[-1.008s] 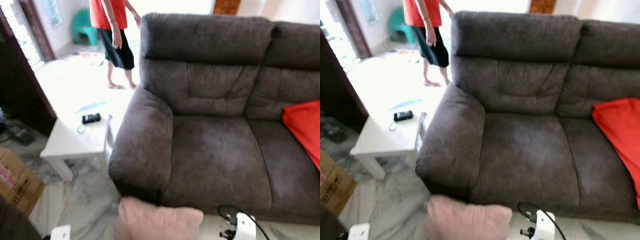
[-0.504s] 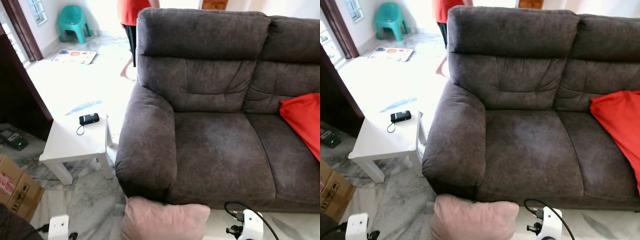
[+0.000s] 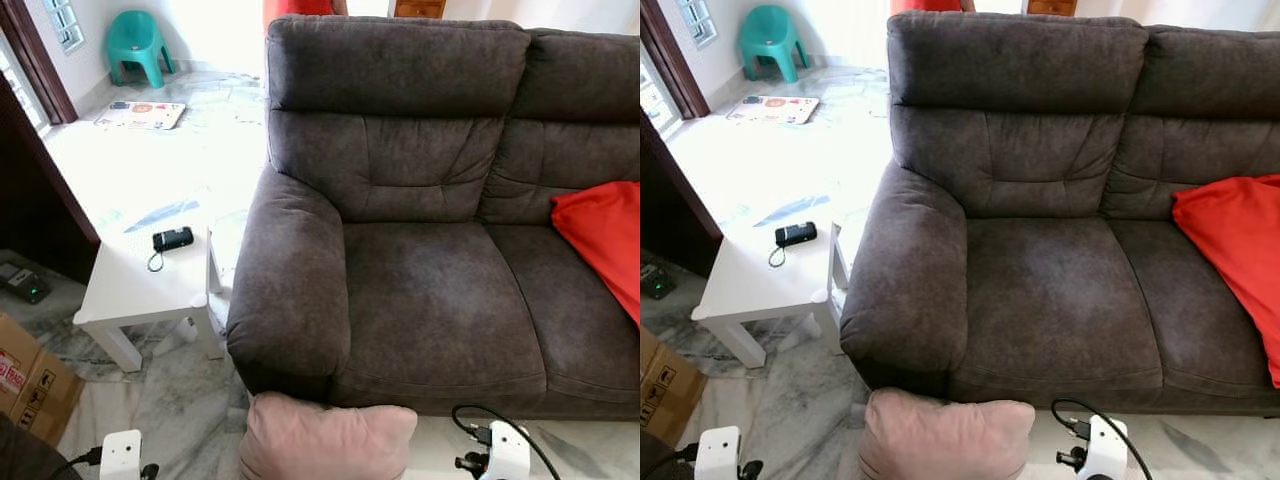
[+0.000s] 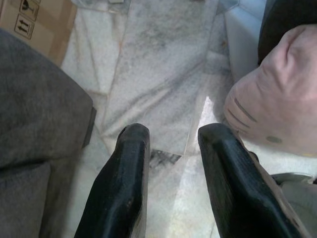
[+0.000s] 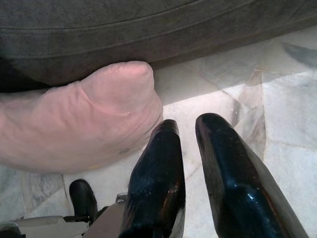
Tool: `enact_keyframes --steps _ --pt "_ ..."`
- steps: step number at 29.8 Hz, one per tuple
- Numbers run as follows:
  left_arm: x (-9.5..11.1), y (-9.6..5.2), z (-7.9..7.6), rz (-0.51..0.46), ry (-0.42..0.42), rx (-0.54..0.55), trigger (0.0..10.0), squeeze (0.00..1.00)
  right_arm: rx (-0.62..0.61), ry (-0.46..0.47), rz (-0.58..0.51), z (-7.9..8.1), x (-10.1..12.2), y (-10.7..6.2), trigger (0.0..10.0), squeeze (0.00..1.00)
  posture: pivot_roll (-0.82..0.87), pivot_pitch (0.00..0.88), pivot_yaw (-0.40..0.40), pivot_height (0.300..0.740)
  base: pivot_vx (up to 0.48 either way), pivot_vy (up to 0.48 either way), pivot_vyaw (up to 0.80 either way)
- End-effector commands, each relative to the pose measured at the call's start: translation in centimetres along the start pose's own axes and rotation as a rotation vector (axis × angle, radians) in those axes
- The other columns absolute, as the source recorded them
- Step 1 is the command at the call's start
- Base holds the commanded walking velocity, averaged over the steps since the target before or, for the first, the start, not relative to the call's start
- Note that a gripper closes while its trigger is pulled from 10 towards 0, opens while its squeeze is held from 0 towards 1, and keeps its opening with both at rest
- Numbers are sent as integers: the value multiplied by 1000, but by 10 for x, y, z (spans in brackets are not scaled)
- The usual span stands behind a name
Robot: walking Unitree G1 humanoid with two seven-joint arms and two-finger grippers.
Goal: Move the pillow to the sofa from floor
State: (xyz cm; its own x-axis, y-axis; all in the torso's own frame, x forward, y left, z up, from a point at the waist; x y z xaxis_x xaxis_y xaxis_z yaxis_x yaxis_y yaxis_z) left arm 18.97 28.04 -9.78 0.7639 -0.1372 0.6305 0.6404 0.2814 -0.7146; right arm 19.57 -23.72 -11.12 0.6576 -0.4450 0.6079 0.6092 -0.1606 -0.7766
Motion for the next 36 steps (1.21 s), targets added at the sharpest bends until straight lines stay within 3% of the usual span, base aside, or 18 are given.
enact_keyframes --steps 1,36 --pt "-8 -2 2 24 -6 0 10000 0 -9 15 10 -2 -5 -1 10000 0 141 35 -10 740 -285 0 0" --pt "-13 -3 1 31 9 -8 10000 0 -22 22 12 -4 -8 -2 10000 0 145 42 -6 740 -40 0 0"
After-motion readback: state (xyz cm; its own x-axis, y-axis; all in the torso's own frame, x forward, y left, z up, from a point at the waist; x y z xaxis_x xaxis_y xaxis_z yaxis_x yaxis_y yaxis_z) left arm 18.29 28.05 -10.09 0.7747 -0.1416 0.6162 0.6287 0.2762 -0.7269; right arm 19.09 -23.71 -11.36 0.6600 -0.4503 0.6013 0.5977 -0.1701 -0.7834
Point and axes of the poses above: a point about 5 cm out from each wrist's last joint towards the gripper, its own y axis pointing out of the wrist towards the gripper, its own x axis along the axis of the wrist's last joint, z = x × y, the point moved 4 cm from there along y, pointing out of the wrist towards the gripper, and after that the axes turned 13 degrees about y, right-handed, at the moved point
